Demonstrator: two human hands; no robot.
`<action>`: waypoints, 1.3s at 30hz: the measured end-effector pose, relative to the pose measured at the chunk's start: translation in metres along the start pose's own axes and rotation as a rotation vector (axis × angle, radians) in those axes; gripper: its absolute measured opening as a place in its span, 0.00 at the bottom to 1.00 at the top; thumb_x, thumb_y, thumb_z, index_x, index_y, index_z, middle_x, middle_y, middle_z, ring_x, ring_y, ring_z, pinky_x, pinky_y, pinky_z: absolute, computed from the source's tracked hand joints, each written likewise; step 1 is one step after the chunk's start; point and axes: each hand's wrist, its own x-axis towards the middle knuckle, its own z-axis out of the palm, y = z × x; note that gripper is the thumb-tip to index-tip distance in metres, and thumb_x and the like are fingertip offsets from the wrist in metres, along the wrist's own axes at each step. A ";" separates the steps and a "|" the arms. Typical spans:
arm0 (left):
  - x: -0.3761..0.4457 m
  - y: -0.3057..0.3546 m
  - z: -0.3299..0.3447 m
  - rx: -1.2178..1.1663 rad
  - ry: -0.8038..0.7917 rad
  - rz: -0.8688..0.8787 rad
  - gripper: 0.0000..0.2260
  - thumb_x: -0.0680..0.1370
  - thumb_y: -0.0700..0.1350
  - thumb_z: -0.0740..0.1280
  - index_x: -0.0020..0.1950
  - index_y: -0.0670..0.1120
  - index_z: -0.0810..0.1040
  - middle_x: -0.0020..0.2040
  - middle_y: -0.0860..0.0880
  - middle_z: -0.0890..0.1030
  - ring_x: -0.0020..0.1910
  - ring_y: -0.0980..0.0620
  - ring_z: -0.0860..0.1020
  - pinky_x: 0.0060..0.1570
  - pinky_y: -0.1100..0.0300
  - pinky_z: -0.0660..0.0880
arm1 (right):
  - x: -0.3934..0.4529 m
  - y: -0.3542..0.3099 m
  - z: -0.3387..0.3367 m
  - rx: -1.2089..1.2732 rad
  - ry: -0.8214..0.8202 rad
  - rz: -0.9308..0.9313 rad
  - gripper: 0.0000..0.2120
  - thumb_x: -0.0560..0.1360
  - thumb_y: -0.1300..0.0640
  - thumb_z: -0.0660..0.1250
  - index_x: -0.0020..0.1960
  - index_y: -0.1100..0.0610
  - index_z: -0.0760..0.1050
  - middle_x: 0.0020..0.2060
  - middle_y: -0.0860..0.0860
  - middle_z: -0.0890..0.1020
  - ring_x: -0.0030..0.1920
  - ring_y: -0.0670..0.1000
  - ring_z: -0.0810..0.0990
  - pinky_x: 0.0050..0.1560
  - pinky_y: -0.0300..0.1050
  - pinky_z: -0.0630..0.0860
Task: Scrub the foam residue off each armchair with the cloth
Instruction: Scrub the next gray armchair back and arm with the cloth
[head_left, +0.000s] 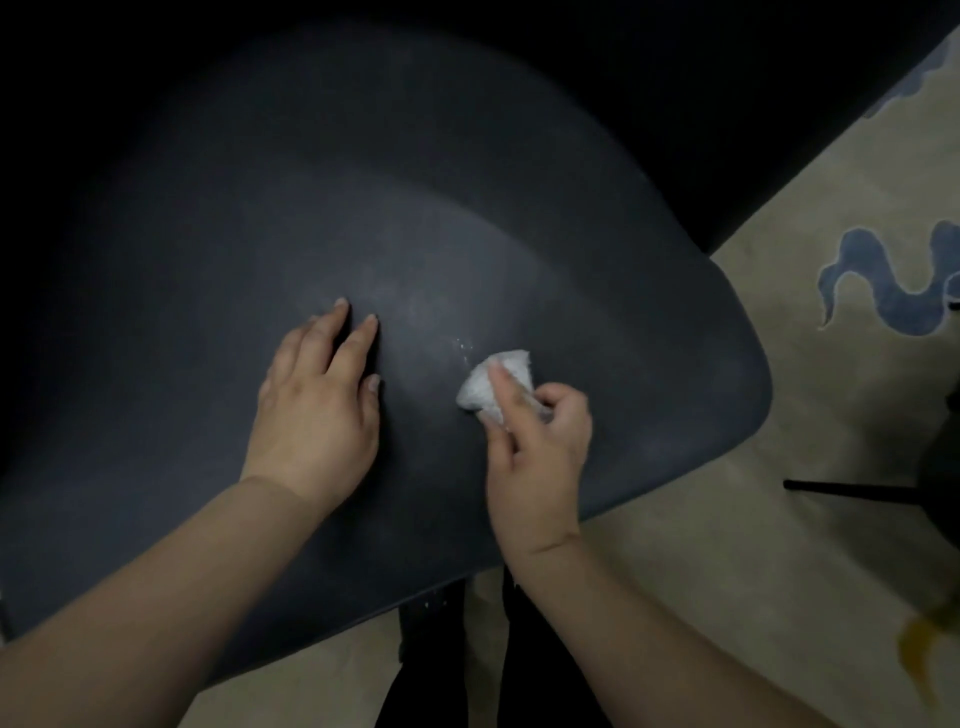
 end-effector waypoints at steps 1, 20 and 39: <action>-0.001 -0.001 0.000 0.004 0.000 0.007 0.23 0.79 0.44 0.62 0.74 0.46 0.67 0.76 0.45 0.62 0.73 0.41 0.58 0.69 0.42 0.61 | -0.001 -0.006 0.001 0.025 0.004 -0.004 0.24 0.72 0.62 0.69 0.66 0.46 0.74 0.50 0.52 0.67 0.49 0.54 0.69 0.54 0.46 0.70; -0.011 -0.016 -0.005 -0.021 -0.021 0.049 0.22 0.80 0.44 0.61 0.74 0.46 0.67 0.75 0.44 0.63 0.72 0.41 0.60 0.70 0.44 0.62 | 0.109 -0.022 0.013 -0.081 -0.166 -0.159 0.18 0.74 0.56 0.69 0.63 0.44 0.77 0.50 0.51 0.68 0.53 0.55 0.69 0.60 0.53 0.68; -0.016 -0.008 -0.001 -0.054 -0.006 -0.012 0.22 0.80 0.45 0.60 0.74 0.46 0.66 0.76 0.45 0.61 0.74 0.43 0.57 0.72 0.46 0.57 | -0.017 0.020 -0.031 -0.142 -0.376 -0.449 0.13 0.75 0.50 0.63 0.57 0.43 0.81 0.46 0.52 0.74 0.46 0.53 0.71 0.46 0.50 0.73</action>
